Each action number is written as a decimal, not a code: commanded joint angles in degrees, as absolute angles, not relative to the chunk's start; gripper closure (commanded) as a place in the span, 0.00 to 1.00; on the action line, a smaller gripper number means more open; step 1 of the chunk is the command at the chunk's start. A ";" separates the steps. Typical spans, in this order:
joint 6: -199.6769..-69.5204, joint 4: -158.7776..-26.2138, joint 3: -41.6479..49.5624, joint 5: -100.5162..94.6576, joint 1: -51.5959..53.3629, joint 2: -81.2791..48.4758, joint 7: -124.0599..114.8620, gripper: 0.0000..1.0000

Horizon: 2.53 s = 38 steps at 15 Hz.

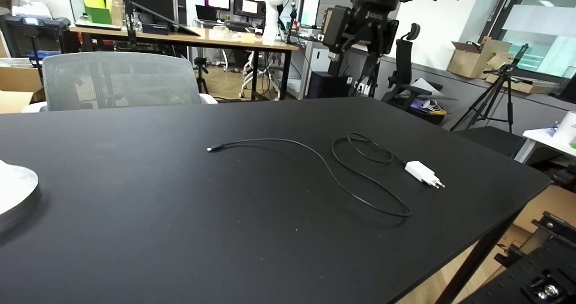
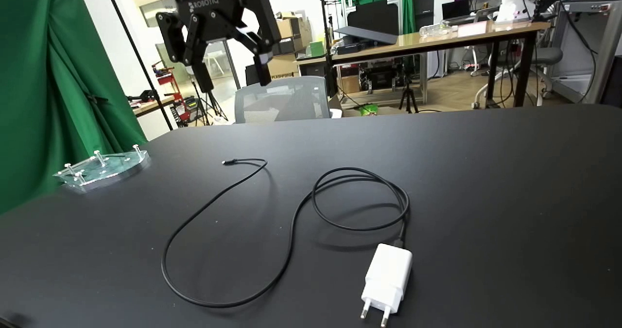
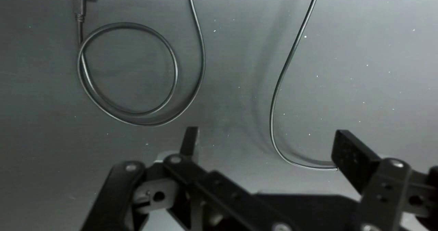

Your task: Twist up the charger cable neatly

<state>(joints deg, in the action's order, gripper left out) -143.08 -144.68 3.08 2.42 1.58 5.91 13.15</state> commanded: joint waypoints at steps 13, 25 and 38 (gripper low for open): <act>-147.92 -141.33 -0.09 0.84 0.34 -11.91 12.22 0.00; -149.58 -135.47 0.27 -3.32 2.10 -20.40 7.60 0.00; -149.16 -126.91 -0.78 -5.46 4.43 -27.16 5.55 0.95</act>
<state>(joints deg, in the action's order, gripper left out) -149.92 -128.59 -0.62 -4.38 3.99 -26.68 7.93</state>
